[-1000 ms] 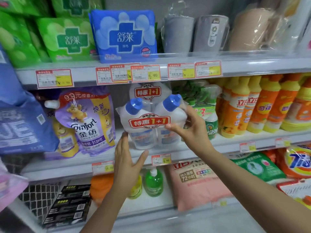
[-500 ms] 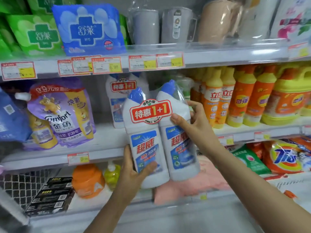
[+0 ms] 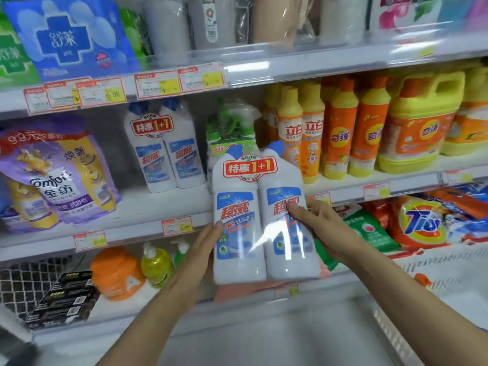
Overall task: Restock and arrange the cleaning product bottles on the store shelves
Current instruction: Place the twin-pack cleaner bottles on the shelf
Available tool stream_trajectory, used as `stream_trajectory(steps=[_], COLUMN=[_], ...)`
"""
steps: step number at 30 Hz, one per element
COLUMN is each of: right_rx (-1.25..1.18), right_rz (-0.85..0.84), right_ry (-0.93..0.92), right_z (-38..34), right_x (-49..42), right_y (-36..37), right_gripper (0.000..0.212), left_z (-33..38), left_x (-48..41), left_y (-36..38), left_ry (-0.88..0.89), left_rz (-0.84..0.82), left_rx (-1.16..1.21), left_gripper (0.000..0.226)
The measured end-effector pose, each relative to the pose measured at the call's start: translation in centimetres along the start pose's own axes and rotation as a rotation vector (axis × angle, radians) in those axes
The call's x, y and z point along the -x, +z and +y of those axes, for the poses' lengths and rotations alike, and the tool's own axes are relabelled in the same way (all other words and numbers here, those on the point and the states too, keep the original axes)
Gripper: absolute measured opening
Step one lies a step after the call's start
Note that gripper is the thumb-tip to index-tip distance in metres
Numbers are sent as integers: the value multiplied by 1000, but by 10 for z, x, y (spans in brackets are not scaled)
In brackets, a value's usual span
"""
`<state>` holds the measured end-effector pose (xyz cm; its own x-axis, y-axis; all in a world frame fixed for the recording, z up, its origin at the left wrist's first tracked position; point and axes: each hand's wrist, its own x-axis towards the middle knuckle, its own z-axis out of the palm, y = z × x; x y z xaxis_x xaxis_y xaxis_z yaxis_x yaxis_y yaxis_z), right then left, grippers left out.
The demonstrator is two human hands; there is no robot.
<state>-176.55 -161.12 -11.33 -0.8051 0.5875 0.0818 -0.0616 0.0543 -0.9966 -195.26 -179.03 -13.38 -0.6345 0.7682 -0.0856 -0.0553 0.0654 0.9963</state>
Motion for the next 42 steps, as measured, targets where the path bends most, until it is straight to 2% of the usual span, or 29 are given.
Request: stream_trajectory(steps=[3, 6, 8, 9, 11, 12, 14, 16, 17, 19, 21, 23, 25, 27, 30, 33, 34, 37, 39, 42], right_rx=[-26, 37, 166, 262, 357, 339, 325, 378, 382, 345, 321, 346, 367, 353, 239, 20, -31, -128, -195, -292], right_rz=[8, 11, 108, 209, 364, 359, 296, 332, 368, 437, 454, 454, 445, 402, 302, 172, 132, 88, 107, 153], right_ry=[-23, 11, 7, -48, -185, -204, -131, -33, -4, 22, 8, -33, -85, -104, -119, -110, -100, -56, -22, 57], right_z=[0, 2, 0, -3, -7, -11, -10, -1, 4, 9, 9, 6, 4, 1, -6, -14, -16, -15, -9, 1], right_x=[4, 5, 3, 2, 0, 1, 1, -4, -6, -8, -6, -3, 1, 5, 9, 11, 11, 10, 9, 8], right_y=[-10, -14, -12, -10, -1, 8, 28, 38, 38, 33, 28, 25, 20, 12, -2, -12, -15, -19, -21, -24], right_gripper=[36, 36, 41, 49, 71, 77, 95, 114, 114, 101, 78, 58, 53, 51, 37, 30, 30, 30, 22, 20], left_z=[18, 21, 22, 21, 7, -1, -14, -24, -29, -37, -43, -41, -34, -30, -36, -45, -46, -39, -33, -27], left_x=[2, 16, 16, 18, 22, 23, 22, 20, 19, 23, 23, 24, 26, 18, -5, -13, -11, -2, 4, 7], left_y=[27, 41, 51, 57, 62, 61, 64, 70, 74, 83, 86, 87, 85, 77, 55, 50, 50, 49, 48, 47], left_ry=[-50, 71, 142, 187, 332, 408, 525, 645, 710, 791, 835, 844, 819, 614, 329, -20, -83, -131, -128, -69], left_rz=[-51, 2, 76, 112, 198, 231, 280, 324, 345, 377, 391, 339, 232, 147, 121, -34, -90, -197, -182, -133], left_rx=[-9, 86, 59, 12, -188, -312, -558, -840, -976, -1162, -1185, -1173, -1066, -790, -382, 55, 147, 207, 194, 149], left_gripper=[25, 37, 39, 37, 39, 43, 46, 45, 45, 48, 50, 53, 48, 42, 36, 68, 66, 49, 49, 49])
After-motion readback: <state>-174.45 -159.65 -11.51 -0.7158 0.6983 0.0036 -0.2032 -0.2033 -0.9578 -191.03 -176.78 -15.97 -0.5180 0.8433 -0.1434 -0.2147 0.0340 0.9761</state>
